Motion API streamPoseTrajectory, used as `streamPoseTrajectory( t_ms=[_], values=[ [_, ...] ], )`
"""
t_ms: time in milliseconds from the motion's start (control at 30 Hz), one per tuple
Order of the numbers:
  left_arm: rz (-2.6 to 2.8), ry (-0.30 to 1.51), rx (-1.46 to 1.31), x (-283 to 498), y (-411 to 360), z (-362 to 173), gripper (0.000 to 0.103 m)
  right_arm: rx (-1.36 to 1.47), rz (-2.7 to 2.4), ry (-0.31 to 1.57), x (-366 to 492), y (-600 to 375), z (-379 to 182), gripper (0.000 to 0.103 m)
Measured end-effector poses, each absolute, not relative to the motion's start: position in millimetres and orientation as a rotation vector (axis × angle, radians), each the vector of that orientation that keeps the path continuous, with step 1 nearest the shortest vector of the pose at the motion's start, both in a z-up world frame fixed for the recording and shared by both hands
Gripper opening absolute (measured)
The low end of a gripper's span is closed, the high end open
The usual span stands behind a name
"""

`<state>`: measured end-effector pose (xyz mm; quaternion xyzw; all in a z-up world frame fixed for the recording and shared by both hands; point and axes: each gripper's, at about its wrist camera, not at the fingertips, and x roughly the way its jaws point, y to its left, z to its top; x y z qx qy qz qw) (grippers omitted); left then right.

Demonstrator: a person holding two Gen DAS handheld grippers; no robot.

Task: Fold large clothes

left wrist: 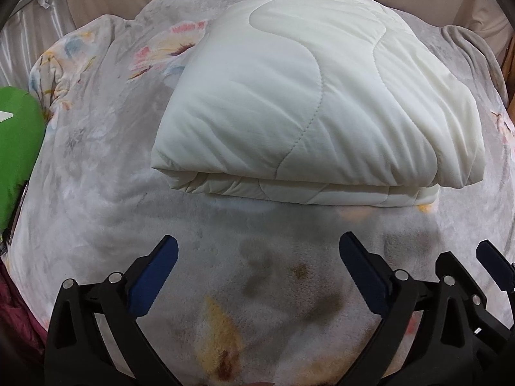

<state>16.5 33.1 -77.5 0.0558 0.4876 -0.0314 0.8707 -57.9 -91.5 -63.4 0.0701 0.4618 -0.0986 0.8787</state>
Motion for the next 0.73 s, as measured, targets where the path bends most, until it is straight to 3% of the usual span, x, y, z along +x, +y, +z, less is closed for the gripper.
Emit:
streamPoseTrajectory(
  t_ms=[733],
  values=[
    [-0.067, 1.001, 0.118, 14.3, 34.2, -74.1, 0.098, 0.158, -0.214, 0.954, -59.7, -89.2, -60.7, 0.060]
  ],
)
